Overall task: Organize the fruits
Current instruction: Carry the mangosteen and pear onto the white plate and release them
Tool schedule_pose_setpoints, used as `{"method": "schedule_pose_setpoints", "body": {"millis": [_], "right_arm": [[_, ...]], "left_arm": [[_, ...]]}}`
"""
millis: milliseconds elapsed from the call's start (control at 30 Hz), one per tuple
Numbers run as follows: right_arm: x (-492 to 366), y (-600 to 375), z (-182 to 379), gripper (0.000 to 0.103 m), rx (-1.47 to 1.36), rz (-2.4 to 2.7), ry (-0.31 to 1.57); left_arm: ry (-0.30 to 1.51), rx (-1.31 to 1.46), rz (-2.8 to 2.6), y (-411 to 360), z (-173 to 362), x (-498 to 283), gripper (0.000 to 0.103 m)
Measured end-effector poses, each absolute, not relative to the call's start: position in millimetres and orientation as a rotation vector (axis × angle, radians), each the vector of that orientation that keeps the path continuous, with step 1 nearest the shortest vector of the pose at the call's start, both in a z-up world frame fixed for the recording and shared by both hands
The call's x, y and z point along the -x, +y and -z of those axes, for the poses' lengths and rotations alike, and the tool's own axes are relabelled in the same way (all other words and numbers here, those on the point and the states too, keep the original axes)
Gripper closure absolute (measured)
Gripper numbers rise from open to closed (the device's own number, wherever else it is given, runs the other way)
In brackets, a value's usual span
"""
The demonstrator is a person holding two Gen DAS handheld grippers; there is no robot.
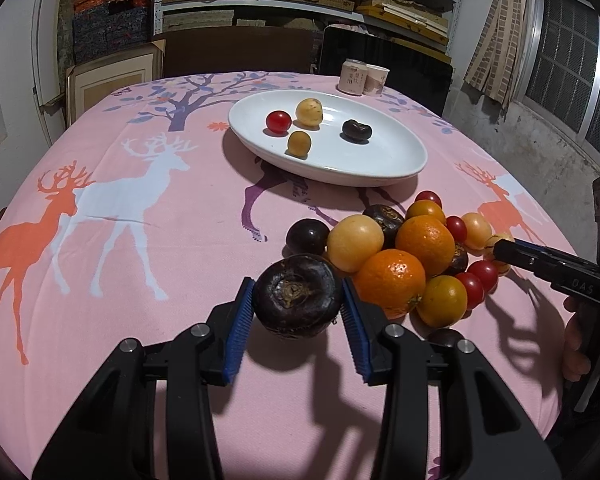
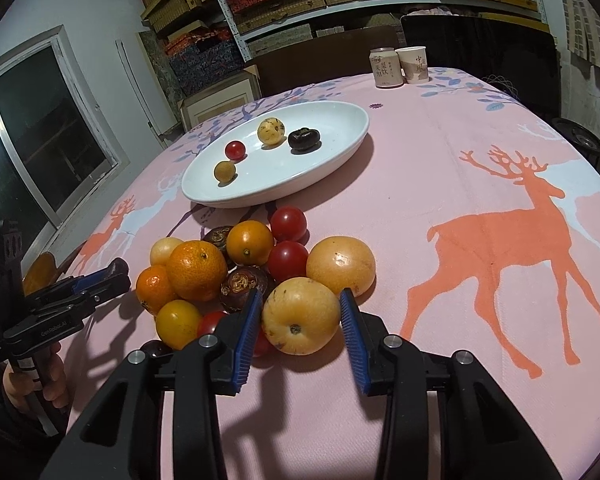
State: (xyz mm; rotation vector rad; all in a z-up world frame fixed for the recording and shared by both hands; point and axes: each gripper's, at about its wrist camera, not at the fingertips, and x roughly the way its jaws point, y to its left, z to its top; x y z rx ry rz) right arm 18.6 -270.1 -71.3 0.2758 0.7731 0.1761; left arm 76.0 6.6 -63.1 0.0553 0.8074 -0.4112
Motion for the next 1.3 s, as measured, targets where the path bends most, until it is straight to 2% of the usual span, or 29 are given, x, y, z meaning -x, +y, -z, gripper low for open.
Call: {"method": "schedule_pose_setpoints", "body": {"millis": [433,633,900,1300], "right_arm": [[-19,-278,64,0.063,-0.337,-0.202,0.762],[-36,-283,27,0.063,-0.327,-0.237,0.707],[-101,-293,-7,0.063,-0.372,-0.275,0.704],[-209,-274,39,0.063,-0.298,-0.215,0.882]], "left_arm": [[0.810,-0.052,0.412,9,58,-75,0.061],[0.773,-0.064,0.442,-2,31,-86,0.061],[0.745,-0.118,0.504,-52,7,-133,0.061],[0.872,-0.182,0.497,-112,51,-213,0.061]]}}
